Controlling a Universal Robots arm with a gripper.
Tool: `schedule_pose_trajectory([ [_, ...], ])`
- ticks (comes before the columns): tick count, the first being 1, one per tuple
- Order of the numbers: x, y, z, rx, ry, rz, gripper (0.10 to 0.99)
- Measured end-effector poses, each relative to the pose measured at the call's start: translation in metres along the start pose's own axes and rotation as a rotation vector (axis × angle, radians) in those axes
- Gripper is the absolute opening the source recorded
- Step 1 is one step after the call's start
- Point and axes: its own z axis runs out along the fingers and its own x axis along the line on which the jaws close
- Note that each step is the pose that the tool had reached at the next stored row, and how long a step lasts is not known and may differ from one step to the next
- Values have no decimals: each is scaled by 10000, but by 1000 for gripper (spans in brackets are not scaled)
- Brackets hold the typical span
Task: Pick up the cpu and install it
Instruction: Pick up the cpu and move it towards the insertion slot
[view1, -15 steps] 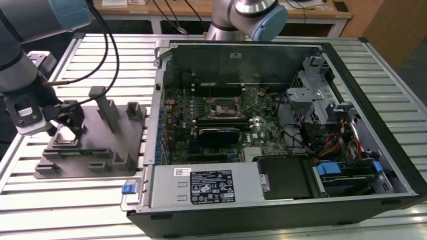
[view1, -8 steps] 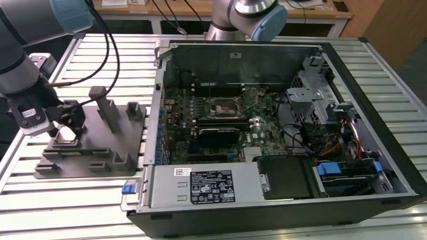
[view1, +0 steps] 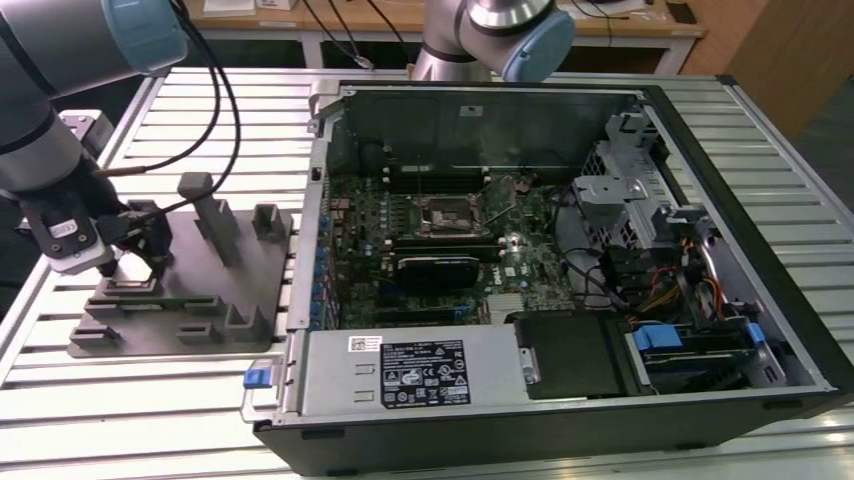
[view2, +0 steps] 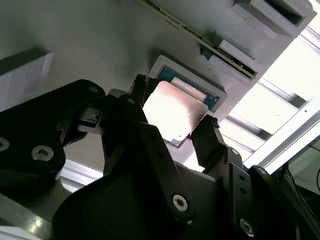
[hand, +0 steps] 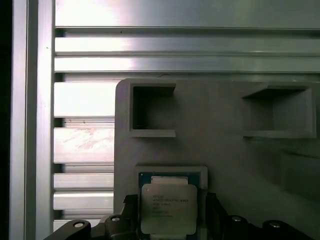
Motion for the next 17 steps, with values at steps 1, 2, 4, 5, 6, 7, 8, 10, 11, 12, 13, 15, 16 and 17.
schedule_pose_trajectory([
  [1,0,0,3,-5,1,-7,647],
  [2,0,0,5,-20,0,-11,647],
  [4,-1,0,12,-68,-1,-12,647],
  [5,-1,0,12,-72,1,-12,647],
  [6,0,0,12,-72,2,-11,647],
  [7,0,0,12,-72,2,-11,647],
  [8,0,0,12,-72,2,-11,647],
  [10,0,0,13,-72,2,-11,647],
  [11,-1,-1,14,-72,39,-11,647],
  [12,-4,-1,16,-71,168,-8,647],
  [13,-4,-1,16,-69,212,-5,647],
  [15,-4,-1,15,-68,216,-4,647],
  [16,-4,0,14,-67,218,-3,647],
  [17,-5,0,15,-68,218,-3,647],
])
